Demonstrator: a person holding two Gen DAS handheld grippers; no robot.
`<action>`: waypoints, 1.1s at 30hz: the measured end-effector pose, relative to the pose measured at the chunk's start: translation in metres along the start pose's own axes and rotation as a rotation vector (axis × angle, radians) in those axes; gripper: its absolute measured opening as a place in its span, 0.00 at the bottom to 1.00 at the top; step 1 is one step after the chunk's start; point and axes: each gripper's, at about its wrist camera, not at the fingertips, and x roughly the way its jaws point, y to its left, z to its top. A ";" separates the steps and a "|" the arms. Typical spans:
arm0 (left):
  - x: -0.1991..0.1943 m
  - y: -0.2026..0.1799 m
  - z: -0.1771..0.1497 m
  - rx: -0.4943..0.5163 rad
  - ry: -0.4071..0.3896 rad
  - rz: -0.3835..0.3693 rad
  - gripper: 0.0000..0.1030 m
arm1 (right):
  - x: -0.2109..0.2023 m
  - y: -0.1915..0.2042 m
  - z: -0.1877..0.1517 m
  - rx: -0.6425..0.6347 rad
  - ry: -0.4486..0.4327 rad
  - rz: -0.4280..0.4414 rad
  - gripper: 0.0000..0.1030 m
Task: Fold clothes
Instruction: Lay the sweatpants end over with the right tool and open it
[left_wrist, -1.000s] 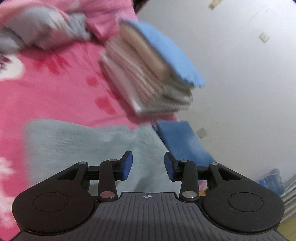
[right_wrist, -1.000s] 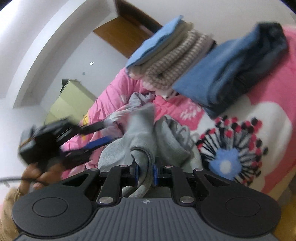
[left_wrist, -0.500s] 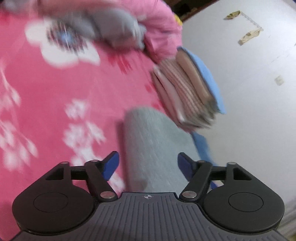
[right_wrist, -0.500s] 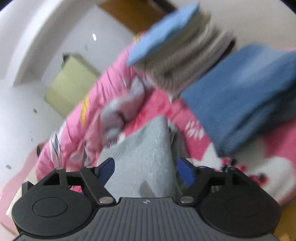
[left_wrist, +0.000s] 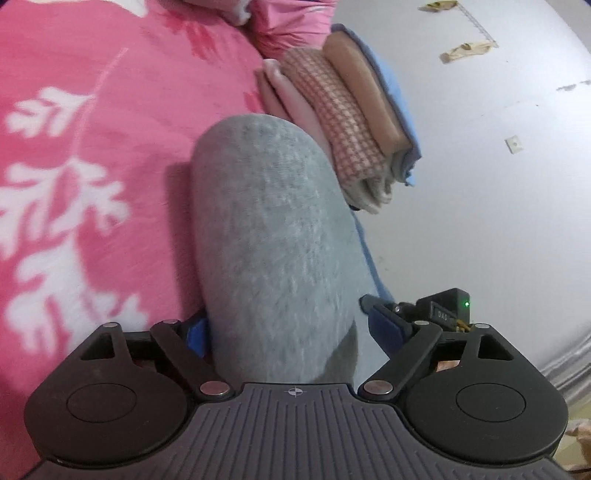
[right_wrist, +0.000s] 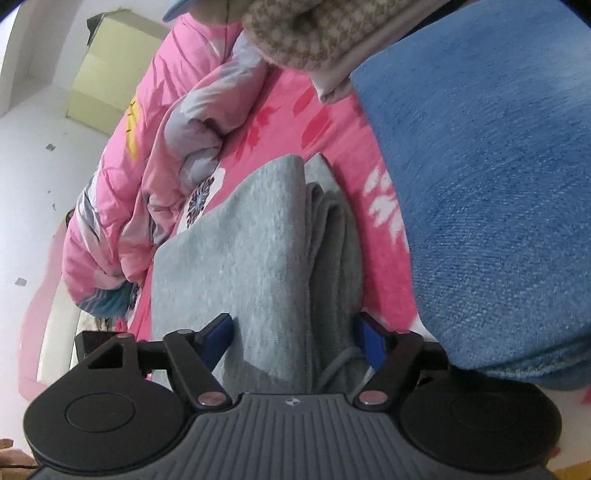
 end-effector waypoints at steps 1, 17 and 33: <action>0.003 -0.002 0.000 0.006 -0.002 -0.004 0.82 | 0.000 0.002 0.000 -0.001 0.002 -0.003 0.66; -0.026 0.011 0.013 -0.123 -0.080 -0.067 0.28 | 0.024 0.042 -0.006 -0.006 -0.031 -0.028 0.52; -0.229 0.065 0.010 -0.258 -0.312 0.324 0.45 | 0.232 0.183 -0.010 -0.214 0.284 0.162 0.62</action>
